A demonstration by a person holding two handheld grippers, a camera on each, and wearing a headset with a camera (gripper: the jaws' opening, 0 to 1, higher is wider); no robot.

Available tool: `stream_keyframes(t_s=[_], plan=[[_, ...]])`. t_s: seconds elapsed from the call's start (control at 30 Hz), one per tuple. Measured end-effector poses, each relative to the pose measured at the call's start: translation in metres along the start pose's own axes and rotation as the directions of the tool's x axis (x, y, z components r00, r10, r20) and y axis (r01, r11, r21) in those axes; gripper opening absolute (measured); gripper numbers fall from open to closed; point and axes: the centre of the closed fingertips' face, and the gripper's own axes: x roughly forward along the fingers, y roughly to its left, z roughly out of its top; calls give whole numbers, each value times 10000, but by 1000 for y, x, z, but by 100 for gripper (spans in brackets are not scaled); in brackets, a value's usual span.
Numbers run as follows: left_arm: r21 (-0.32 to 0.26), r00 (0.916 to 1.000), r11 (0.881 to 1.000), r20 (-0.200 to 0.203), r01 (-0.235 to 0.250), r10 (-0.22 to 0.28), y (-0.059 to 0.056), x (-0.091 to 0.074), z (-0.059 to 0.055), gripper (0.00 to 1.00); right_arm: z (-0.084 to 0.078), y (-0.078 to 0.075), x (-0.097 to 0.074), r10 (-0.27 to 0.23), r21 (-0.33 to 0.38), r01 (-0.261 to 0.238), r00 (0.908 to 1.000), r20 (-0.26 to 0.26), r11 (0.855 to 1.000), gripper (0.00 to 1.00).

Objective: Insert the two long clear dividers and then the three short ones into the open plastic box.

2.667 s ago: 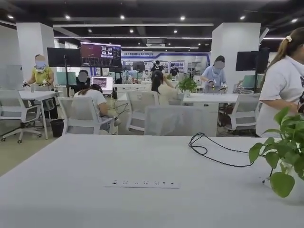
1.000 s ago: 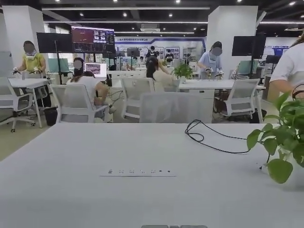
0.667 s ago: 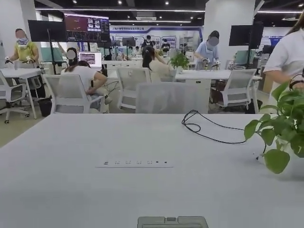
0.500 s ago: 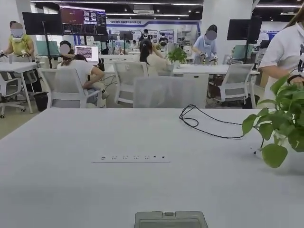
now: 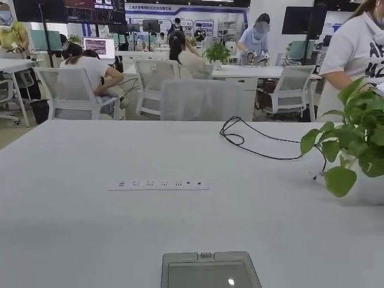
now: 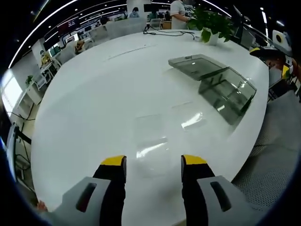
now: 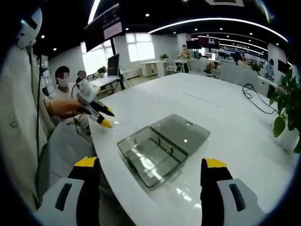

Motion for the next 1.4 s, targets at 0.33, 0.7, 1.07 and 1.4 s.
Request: stream_keyframes(t_s=[0.33,0.7,1.07,1.4], plan=[[-27,9989,10000,-463,92,-93,3,10,-10,40,-1,-1,5,-28,133,29,9999,-97,9999,88],[-136,9972,9994,-673,304,-313,3,15,-13,35,7,2,6,81,96,-82,9998,185,9999,86],[-255,9947,9987,-911,449,-471,2,17,-12,33,6,-2,5,44,-24,-43,9998,179,10000,85],[-207,9858,9985,-1592,501,-527,2,17,-13,32,2,-3,6,19,-105,-19,10000,20,9999,85]])
